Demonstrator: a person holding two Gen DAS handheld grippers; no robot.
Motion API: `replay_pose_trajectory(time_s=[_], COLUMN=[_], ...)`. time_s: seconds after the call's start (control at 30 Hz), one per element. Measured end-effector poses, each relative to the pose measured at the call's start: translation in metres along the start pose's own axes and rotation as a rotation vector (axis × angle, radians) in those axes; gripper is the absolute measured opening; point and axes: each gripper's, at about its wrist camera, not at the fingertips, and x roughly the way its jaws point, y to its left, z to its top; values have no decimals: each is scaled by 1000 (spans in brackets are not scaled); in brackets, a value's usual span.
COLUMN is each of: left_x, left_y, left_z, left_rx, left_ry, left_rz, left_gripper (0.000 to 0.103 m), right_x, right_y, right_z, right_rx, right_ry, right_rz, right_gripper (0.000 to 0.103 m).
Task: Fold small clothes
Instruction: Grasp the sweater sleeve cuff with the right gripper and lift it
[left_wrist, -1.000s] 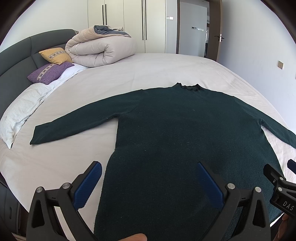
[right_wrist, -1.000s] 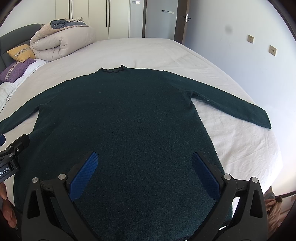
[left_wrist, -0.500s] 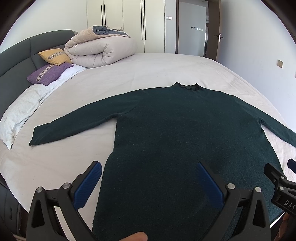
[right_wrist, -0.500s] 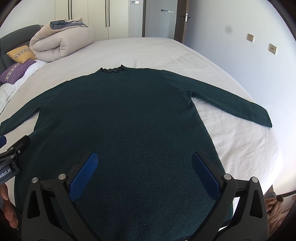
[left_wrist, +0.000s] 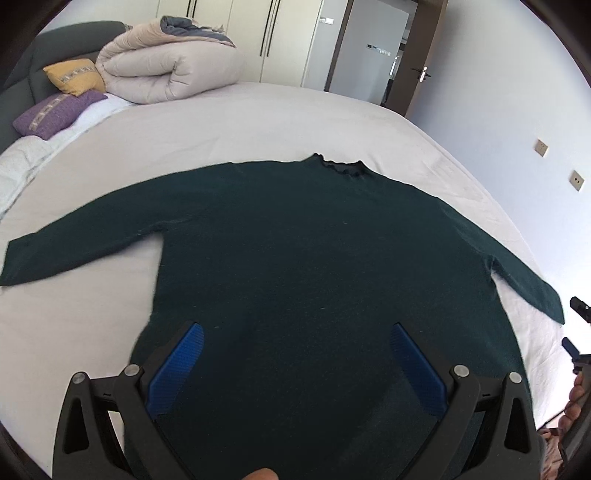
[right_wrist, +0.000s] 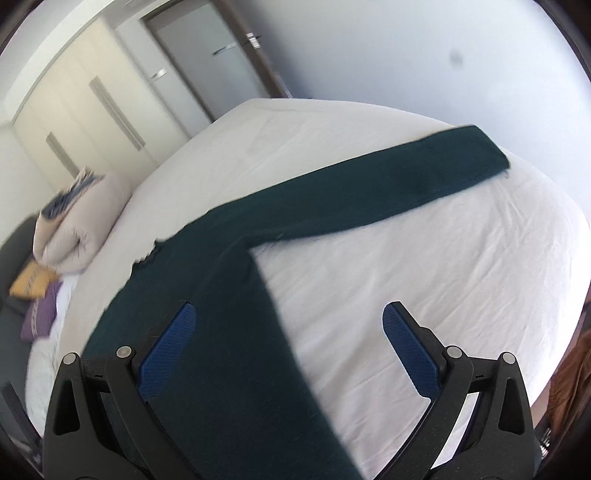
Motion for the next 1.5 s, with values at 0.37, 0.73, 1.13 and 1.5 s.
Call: replay_pose_trajectory(time_s=[0.37,0.73,1.13,1.5], left_x=[61,96,113,130], left_y=[-23,-38,-16,-6], left_z=[33,41,60,98], left_rx=[-55,-58,-140,-255], left_ry=[84,119,142,125], left_rz=[-100,-152,-231,-435], left_gripper=[103,103,103,103], right_x=[50,79,119,146], right_y=[-188,-211,-206,107], right_z=[84,106,139,126], right_rx=[626,773,724,-169], right_ry=[-38,-84,-81,65], right_rz=[170,232,209,291], right_gripper=[103,84,10,9])
